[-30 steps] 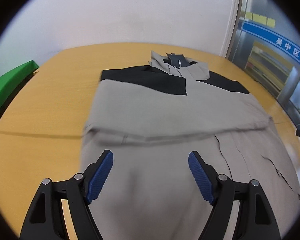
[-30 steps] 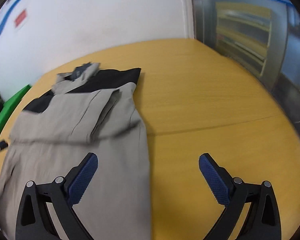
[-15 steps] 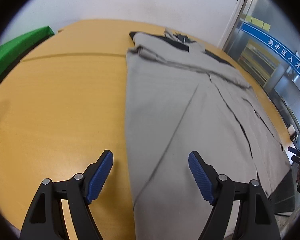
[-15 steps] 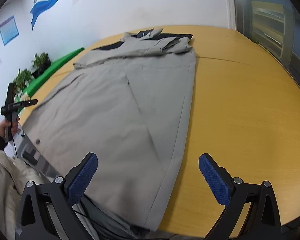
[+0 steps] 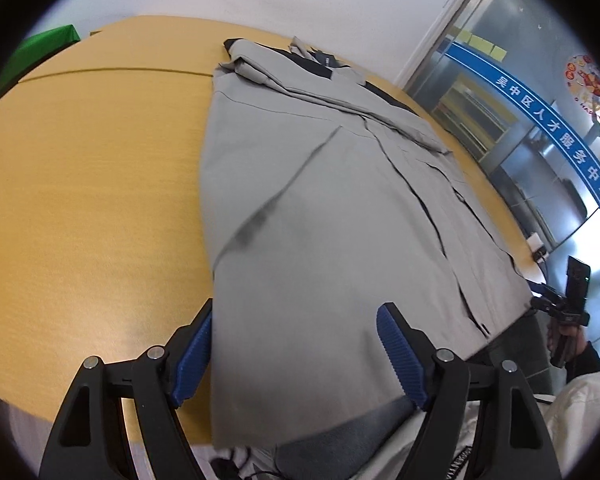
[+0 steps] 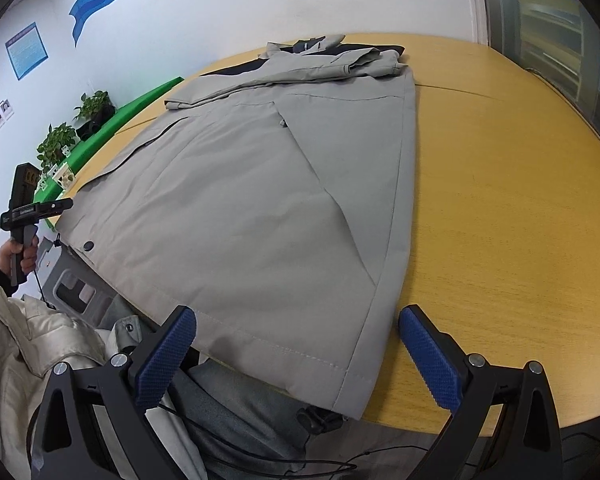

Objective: Fold clothes
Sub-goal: 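Grasp the jacket hem with both tools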

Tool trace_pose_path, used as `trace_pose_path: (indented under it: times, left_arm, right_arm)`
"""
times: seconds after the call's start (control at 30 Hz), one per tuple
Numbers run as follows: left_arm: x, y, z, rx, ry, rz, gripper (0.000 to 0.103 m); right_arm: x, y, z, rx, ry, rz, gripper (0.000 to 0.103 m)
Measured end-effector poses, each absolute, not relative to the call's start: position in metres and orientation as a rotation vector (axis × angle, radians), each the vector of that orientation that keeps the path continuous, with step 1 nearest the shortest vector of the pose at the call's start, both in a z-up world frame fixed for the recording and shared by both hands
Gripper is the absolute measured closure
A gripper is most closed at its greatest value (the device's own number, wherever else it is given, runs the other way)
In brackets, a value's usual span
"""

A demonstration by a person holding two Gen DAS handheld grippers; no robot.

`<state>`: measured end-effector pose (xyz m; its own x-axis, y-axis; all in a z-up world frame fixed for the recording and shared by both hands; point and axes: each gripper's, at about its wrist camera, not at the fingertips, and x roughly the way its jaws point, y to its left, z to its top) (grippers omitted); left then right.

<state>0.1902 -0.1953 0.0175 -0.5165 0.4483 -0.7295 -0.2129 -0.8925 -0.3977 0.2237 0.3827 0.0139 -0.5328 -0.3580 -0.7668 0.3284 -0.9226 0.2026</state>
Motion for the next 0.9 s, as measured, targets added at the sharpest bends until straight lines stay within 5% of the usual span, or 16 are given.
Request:
trace_pose_path:
  times: [0.07,0.1,0.13,0.17,0.2,0.23,0.27,0.4,0.67,0.9]
  left_arm:
    - [0.194,-0.192,0.017,-1.277,-0.347,2.424,0.032]
    - [0.195,-0.191,0.017,-1.281,-0.338,2.428,0.048]
    - [0.195,-0.192,0.016,-1.296,-0.337,2.434,0.068]
    - [0.195,-0.193,0.015,-1.31,-0.335,2.44,0.076]
    - [0.195,-0.194,0.014,-1.324,-0.334,2.445,0.085]
    - [0.195,-0.196,0.014,-1.328,-0.338,2.443,0.088]
    - [0.195,-0.197,0.014,-1.332,-0.334,2.439,0.089]
    - [0.204,-0.202,0.017,-1.373,-0.311,2.416,0.092]
    - [0.239,-0.22,0.068,-1.288,-0.432,2.395,0.096]
    - [0.221,-0.2,0.141,-1.052,-0.391,2.388,0.096]
  right_arm:
    - [0.225,0.374,0.013,1.251,0.03,-2.464,0.001]
    - [0.226,0.371,0.013,1.254,0.067,-2.474,0.005]
    - [0.227,0.369,0.014,1.251,0.09,-2.488,0.02]
    - [0.228,0.369,0.015,1.251,0.112,-2.508,0.032]
    - [0.228,0.37,0.016,1.261,0.134,-2.54,0.06]
    - [0.228,0.372,0.018,1.277,0.143,-2.565,0.079]
    - [0.229,0.374,0.018,1.288,0.135,-2.566,0.083]
    - [0.24,0.369,0.023,1.309,0.147,-2.528,0.093]
    - [0.296,0.388,0.088,1.085,-0.206,-2.549,0.098]
    - [0.28,0.362,0.169,0.707,-0.106,-2.635,0.098]
